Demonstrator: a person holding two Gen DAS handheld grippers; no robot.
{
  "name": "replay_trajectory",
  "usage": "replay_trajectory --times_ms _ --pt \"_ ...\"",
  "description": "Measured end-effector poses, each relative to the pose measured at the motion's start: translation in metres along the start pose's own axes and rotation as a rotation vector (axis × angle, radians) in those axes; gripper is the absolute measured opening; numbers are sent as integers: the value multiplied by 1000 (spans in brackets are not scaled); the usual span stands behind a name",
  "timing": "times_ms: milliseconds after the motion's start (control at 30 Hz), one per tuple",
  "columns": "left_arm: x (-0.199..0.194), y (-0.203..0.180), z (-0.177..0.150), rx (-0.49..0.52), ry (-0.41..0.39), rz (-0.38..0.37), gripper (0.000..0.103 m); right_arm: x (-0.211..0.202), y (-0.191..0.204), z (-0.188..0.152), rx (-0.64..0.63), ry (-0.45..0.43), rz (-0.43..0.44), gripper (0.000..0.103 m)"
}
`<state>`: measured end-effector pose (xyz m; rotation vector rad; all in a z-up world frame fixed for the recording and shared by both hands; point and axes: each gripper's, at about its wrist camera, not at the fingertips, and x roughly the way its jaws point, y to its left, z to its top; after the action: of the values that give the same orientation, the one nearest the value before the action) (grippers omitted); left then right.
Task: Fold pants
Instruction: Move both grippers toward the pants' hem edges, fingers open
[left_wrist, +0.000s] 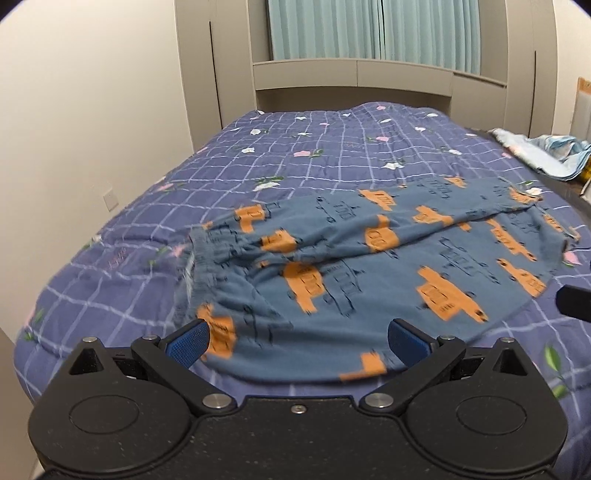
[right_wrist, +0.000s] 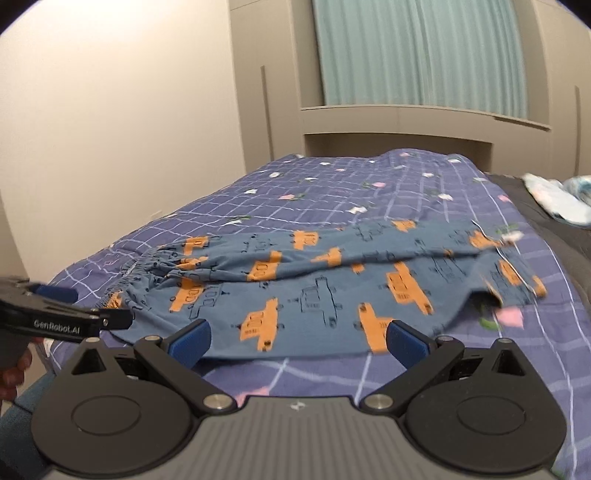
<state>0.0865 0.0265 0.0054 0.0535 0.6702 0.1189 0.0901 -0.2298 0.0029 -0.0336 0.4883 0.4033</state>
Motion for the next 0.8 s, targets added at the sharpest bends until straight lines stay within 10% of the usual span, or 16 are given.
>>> replay_trajectory --times_ms 800 --pt "141 57 105 10 79 -9 103 177 -31 111 -254 209 -12 103"
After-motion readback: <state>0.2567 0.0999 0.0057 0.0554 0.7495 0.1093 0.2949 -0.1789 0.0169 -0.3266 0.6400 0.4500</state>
